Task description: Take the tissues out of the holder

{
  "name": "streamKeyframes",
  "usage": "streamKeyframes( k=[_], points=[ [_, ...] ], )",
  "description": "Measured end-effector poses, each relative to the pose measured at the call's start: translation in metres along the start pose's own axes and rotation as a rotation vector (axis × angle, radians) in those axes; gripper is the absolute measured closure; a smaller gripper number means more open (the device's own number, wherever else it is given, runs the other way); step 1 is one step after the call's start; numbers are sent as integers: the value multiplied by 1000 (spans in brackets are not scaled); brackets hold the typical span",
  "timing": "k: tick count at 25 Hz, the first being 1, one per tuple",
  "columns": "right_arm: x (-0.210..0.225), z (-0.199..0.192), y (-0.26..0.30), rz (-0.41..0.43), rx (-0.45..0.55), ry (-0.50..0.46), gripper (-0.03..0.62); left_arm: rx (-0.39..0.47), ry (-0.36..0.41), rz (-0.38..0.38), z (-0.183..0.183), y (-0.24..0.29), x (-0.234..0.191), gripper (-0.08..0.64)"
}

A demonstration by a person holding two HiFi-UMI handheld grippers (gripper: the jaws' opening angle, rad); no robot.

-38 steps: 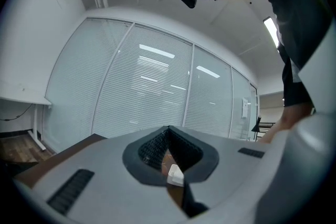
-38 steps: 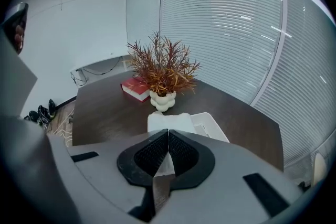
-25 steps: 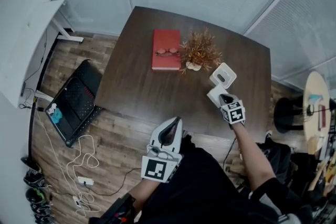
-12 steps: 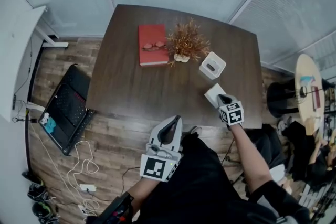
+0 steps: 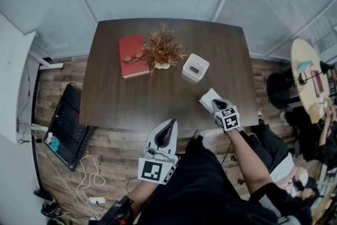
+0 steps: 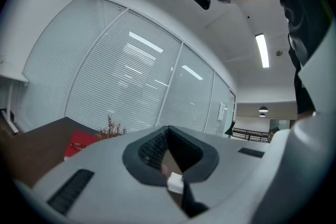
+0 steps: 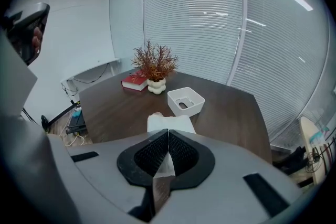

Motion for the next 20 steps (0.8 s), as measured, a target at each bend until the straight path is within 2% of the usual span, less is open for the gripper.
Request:
streamKeyframes(
  k=[5,13,20],
  points=[
    [31,-17,-11,16,22,17,580,6,12,4,-10,41,35,563],
    [80,-53,-21,63,31,55,580,-42,23,-14,-43,108,90,563],
    [120,-95,-24,70,18,95,580,-13,58,-12,-57,149,127,563]
  ],
)
Point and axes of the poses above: the fingertips, and each gripper's own axes: y forward along the fingers, x to its right, z out of its top, the point moved 6 cm from there along -y, backward along the fingers, and after that the axes turned 6 degrees about -y, right-handed, at the moved point
